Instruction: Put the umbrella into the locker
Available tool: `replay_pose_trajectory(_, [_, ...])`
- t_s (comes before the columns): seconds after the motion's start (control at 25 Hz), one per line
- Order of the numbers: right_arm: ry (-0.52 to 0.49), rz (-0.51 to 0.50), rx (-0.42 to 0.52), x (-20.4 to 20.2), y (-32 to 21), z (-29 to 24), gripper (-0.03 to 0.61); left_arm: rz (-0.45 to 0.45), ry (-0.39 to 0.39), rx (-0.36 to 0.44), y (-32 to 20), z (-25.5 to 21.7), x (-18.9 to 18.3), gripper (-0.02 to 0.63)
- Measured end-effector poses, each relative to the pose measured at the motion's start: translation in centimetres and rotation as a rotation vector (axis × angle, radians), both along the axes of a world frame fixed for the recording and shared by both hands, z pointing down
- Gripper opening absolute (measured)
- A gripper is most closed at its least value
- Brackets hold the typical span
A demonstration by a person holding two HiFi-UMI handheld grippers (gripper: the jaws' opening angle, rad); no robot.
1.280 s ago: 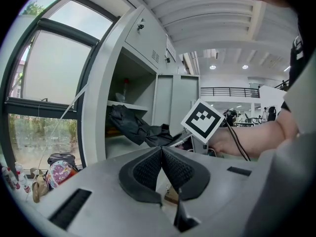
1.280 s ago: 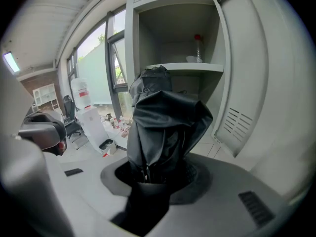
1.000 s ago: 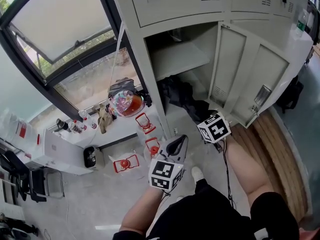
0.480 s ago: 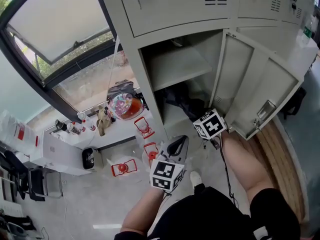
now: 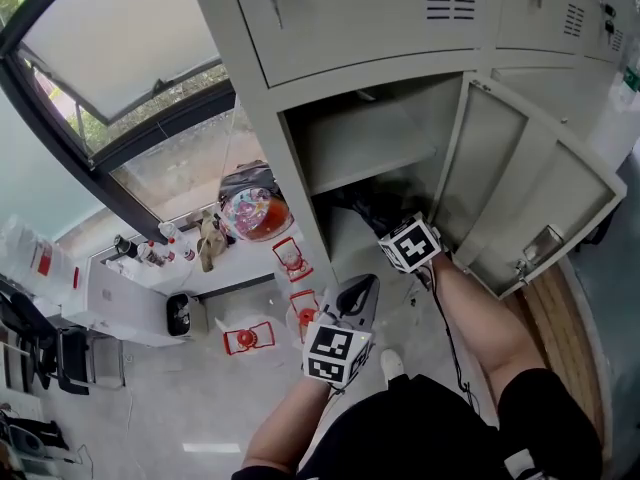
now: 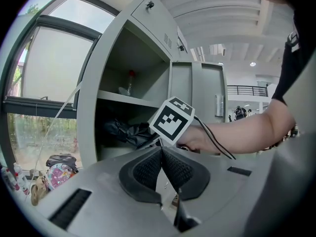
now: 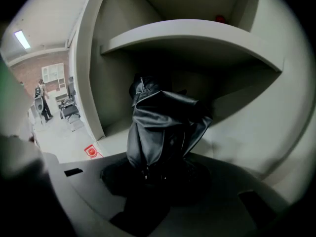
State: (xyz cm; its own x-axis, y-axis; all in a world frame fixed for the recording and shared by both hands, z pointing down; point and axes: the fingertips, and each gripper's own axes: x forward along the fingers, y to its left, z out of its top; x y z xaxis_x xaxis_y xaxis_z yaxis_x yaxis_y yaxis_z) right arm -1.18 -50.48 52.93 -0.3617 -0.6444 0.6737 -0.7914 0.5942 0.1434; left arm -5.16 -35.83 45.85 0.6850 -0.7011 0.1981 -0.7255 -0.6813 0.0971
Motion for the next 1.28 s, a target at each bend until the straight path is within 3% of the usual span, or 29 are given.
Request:
replay_pose_trajectory(0.6, [0.039, -0.011, -0.016, -0.8, -4.3, 1.3, 0.196, -0.066, -0.008, -0.007, -2.0, 0.3, -1.5, 0.015])
replay_pose_trajectory(1.28, [0.076, 0.001, -0.074, -0.7, -5.5, 3.7, 0.207, -0.088, -0.011, -0.026, -1.6, 1.1, -2.3, 0.015])
